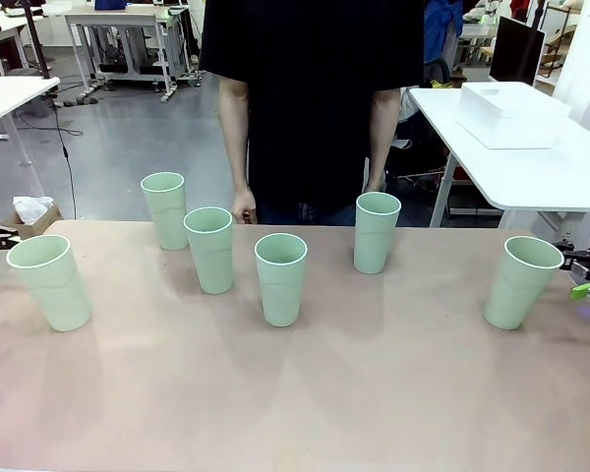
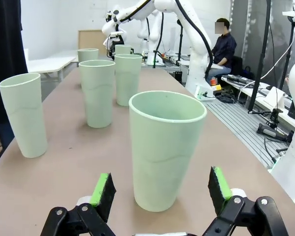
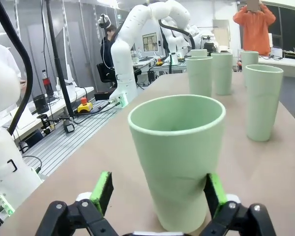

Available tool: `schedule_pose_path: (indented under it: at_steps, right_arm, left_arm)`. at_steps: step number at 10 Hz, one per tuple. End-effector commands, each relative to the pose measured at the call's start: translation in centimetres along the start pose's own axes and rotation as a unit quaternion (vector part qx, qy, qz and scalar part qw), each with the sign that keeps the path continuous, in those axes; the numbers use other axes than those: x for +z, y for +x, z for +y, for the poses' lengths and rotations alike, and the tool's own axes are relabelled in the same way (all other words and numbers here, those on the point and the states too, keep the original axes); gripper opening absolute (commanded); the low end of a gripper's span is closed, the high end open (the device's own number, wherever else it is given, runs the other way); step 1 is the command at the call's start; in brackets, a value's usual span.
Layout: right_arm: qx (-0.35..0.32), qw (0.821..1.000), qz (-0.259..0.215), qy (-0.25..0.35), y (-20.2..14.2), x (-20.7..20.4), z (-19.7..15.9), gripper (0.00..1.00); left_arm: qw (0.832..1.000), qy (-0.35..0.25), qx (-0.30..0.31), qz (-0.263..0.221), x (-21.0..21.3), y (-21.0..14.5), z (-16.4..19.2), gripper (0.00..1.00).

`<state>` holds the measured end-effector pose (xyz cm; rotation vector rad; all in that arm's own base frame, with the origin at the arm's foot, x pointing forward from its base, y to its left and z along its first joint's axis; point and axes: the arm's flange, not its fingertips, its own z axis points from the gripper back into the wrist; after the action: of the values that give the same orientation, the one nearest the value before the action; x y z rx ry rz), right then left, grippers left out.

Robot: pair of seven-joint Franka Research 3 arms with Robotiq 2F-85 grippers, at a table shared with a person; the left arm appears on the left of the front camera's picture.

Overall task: Stack the cups and store them in the basket.
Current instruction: Pick up two Reusable plastic cups , one in each hand.

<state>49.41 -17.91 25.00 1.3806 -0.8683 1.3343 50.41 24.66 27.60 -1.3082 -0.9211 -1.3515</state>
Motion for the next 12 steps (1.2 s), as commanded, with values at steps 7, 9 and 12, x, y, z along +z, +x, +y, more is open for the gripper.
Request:
schedule_pose_path:
  at_steps: [7, 9, 12]
  right_arm:
    - [0.03, 0.999, -0.02, -0.029, -1.5, -1.1, -2.5, 1.0]
    - [0.028, 0.999, -0.018, -0.02, -2.2, -1.3, -3.0, 1.0]
    - [0.04, 0.999, -0.021, -0.018, -3.0, -1.3, -3.3, 1.0]
  left_arm:
    - [0.999, 0.023, -0.01, -0.025, -1.0, -1.0, 0.3, 1.0]
    - [0.999, 0.022, -0.014, -0.032, -1.4, -1.7, 0.5, 1.0]
    - [0.999, 0.026, -0.019, -0.042, -2.1, -2.6, 0.8, 1.0]
